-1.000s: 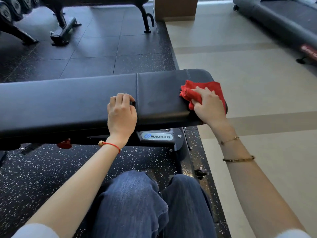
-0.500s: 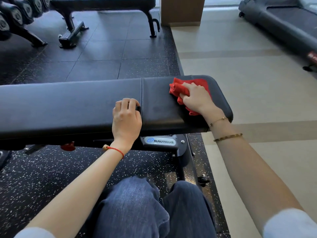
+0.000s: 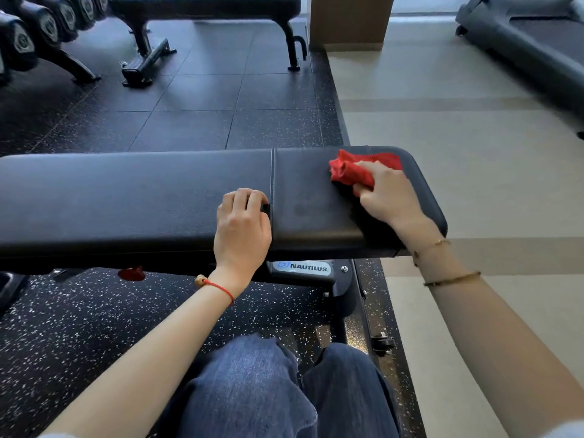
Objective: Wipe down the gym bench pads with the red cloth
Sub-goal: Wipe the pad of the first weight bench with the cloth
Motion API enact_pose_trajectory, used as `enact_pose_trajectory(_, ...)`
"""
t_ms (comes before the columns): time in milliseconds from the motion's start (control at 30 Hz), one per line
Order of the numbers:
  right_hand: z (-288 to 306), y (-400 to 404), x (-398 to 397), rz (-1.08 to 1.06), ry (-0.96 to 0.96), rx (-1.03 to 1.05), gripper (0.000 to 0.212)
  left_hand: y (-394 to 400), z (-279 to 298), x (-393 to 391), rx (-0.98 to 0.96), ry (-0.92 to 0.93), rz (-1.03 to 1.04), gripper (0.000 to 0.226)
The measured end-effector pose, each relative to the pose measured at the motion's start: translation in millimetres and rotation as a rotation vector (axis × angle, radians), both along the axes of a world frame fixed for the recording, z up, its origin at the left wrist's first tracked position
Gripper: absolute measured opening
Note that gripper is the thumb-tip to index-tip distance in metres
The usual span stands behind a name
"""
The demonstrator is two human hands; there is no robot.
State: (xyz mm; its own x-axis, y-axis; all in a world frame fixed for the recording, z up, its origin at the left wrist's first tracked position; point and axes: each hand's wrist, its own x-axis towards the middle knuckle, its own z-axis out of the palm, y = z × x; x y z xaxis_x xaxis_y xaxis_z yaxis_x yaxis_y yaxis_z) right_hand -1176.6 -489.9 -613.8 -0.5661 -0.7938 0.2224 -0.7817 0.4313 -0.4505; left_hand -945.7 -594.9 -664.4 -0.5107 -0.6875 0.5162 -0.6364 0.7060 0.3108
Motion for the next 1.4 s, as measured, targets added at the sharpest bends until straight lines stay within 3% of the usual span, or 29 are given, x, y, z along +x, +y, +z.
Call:
enact_pose_trajectory(167,6,-45,-10,0.016,-0.024,0.063,0.044,0,0,-2,0.0,-0.024,0.011,0.029)
enact_pose_trajectory(400,6,-107,72,0.33,-0.001,0.105,0.049,-1,0,0,0.022,-0.023,0.021,0.027)
enact_pose_trajectory(633,2,-62,75,0.477,-0.033,0.088,0.053,-5,6,10,0.104,0.123,0.071,0.014)
enact_pose_trajectory(833,3,-28,22,0.24,-0.05,0.041,0.049,-29,9,30,0.016,0.023,0.155,0.018)
enact_pose_trajectory(1033,8,-89,26,0.128,-0.023,0.046,0.047,-40,7,38,0.092,0.097,0.213,0.014)
enact_pose_trajectory(1200,8,-124,79,0.309,0.015,0.091,0.047,-40,7,37,0.109,0.098,0.218,0.017)
enact_pose_trajectory(1400,7,-75,114,0.535,0.027,0.081,0.049,-40,8,38,0.115,0.087,0.224,0.019)
